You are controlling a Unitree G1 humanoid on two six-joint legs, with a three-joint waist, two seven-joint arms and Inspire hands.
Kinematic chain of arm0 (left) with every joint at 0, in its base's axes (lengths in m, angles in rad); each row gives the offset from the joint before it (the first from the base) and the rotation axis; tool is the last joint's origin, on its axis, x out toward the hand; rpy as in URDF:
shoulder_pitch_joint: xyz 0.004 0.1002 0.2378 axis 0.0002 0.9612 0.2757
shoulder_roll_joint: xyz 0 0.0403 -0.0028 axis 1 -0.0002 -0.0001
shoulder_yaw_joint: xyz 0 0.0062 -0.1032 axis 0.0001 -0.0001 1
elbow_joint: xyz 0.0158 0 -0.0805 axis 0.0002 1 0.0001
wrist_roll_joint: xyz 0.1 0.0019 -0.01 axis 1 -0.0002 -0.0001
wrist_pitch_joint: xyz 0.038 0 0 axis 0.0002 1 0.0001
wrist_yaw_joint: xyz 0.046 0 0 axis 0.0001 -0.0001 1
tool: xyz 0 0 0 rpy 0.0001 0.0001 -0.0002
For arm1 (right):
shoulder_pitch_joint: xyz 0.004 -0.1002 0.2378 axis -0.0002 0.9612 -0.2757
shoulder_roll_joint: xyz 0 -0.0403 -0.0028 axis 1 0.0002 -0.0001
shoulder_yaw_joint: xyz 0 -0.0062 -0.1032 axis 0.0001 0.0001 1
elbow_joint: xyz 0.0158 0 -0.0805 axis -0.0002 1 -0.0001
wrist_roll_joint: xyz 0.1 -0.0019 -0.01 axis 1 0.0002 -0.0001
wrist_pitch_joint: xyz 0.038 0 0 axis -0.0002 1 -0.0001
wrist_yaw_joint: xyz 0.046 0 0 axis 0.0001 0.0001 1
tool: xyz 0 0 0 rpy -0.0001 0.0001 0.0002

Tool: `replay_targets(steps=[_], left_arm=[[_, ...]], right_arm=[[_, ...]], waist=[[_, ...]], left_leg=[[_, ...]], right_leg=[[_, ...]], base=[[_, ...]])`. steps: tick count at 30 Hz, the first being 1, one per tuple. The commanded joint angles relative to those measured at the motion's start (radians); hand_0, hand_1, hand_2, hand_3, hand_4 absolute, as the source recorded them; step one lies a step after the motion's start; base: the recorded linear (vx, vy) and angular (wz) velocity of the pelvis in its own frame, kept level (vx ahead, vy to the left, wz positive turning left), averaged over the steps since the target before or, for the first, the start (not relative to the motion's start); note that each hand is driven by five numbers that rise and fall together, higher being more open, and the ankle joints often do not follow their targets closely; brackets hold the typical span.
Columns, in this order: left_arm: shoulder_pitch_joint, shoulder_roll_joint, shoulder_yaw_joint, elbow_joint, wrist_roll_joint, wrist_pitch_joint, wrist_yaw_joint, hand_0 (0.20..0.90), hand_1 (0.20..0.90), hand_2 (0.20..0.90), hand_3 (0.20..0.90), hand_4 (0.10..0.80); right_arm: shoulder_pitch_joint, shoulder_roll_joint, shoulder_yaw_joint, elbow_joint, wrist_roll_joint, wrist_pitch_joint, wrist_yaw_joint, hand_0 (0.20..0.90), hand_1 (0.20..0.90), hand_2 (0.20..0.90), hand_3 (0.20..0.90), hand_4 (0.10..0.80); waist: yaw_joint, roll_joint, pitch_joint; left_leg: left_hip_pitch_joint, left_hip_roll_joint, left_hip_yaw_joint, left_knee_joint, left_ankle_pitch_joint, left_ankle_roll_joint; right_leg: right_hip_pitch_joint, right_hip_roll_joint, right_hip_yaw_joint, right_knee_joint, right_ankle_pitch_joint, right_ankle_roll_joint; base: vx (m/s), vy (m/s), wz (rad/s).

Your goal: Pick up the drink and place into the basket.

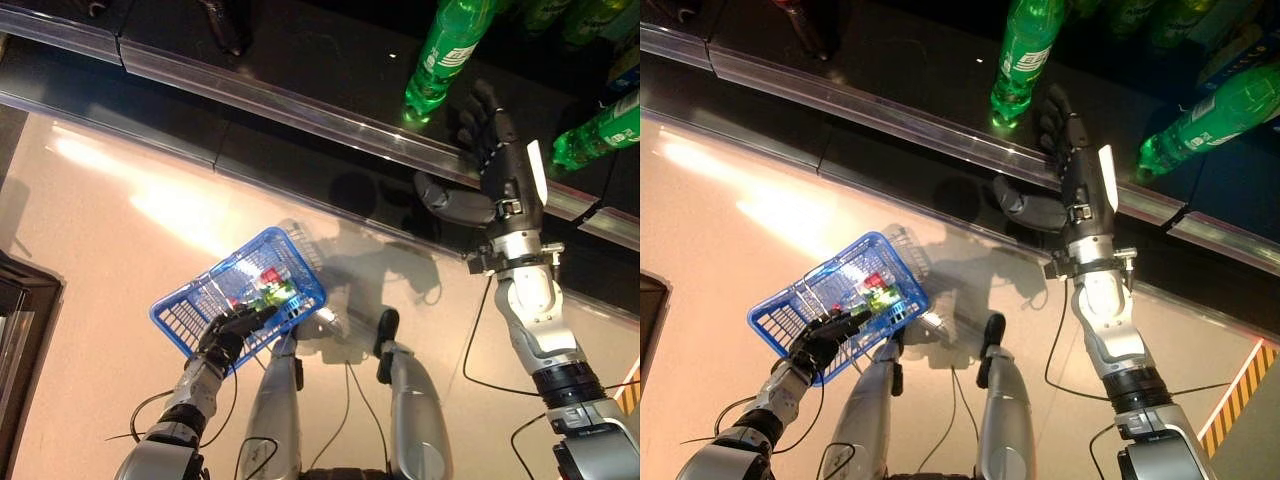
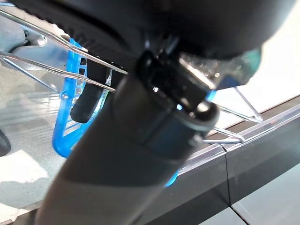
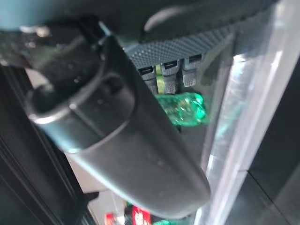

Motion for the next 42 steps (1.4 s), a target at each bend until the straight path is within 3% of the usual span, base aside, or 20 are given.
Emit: replay_targets(steps=[1,20,42], left_arm=[[0.112,-0.003,-0.009,-0.081,-0.009,-0.047,-0.059,0.300,0.300,0.300,0.200,0.100],[0.105,0.003,-0.046,-0.113,-0.006,-0.025,-0.034,0.300,0.300,0.300,0.200,0.100],[0.093,0.029,-0.098,-0.131,-0.007,0.000,-0.032,0.300,0.300,0.300,0.200,0.100]], right_arm=[[-0.093,-0.011,-0.089,-0.133,0.048,-0.144,-0.039,0.900,0.900,0.900,0.900,0.800],[-0.235,-0.065,-0.091,-0.044,0.108,-0.076,-0.106,0.900,0.900,0.900,0.900,0.800],[-0.470,-0.151,-0.017,0.233,0.264,0.117,-0.116,0.900,0.900,0.900,0.900,0.800]], waist=[[0.001,0.010,-0.038],[0.034,0.020,-0.023],[0.073,0.031,-0.020]], left_leg=[[0.010,-0.020,0.033,0.102,-0.110,0.039],[0.036,-0.029,0.027,0.087,-0.103,0.046],[0.063,-0.027,0.035,0.062,-0.090,0.044]], right_leg=[[0.035,-0.026,0.022,-0.005,-0.026,0.055],[0.072,-0.030,-0.001,-0.026,-0.018,0.052],[0.107,-0.037,-0.031,-0.050,-0.007,0.051]], base=[[0.000,0.000,0.00],[0.000,0.000,0.00],[0.004,-0.004,0.02]])
